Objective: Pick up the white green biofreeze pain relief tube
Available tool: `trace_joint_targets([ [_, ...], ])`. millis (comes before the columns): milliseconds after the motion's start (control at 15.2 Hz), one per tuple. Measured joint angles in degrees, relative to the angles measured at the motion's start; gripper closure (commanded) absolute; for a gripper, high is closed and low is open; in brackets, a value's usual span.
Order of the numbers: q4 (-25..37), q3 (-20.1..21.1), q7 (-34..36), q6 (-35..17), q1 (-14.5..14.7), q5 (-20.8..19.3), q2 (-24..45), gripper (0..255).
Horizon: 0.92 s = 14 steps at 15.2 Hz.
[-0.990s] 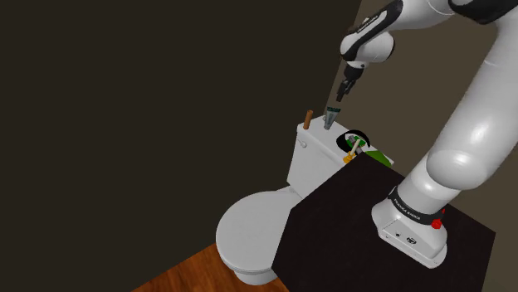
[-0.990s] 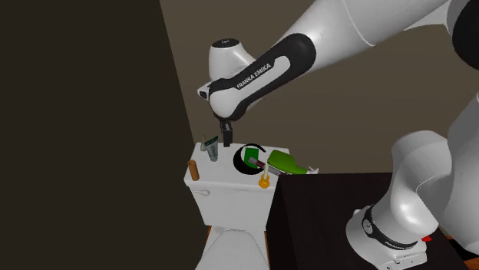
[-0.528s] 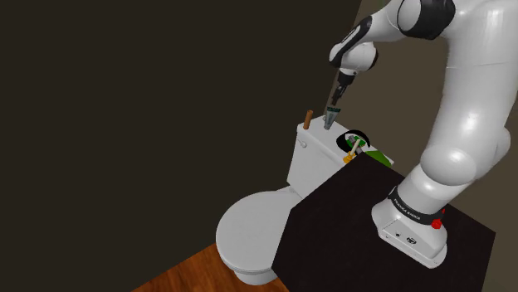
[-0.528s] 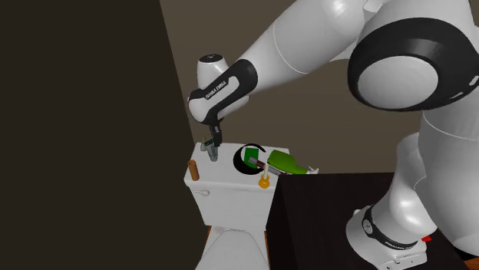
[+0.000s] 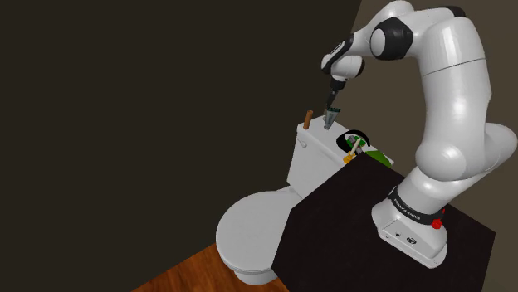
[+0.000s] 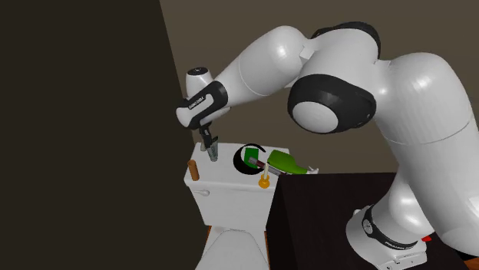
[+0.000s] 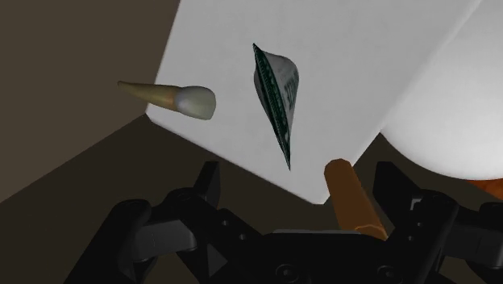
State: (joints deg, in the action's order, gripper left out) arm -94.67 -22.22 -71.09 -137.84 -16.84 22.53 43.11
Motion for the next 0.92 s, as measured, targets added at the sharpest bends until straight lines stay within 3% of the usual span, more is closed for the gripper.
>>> trace_joint_targets([
  [528,3.2,1.8,-1.1,-2.3,-1.7,1.4,5.5,0],
  [594,3.2,1.9,-1.2,-2.5,-1.8,1.5,5.6,255],
  [924,3.3,1.9,-1.2,-2.7,-1.8,1.6,5.8,255],
])
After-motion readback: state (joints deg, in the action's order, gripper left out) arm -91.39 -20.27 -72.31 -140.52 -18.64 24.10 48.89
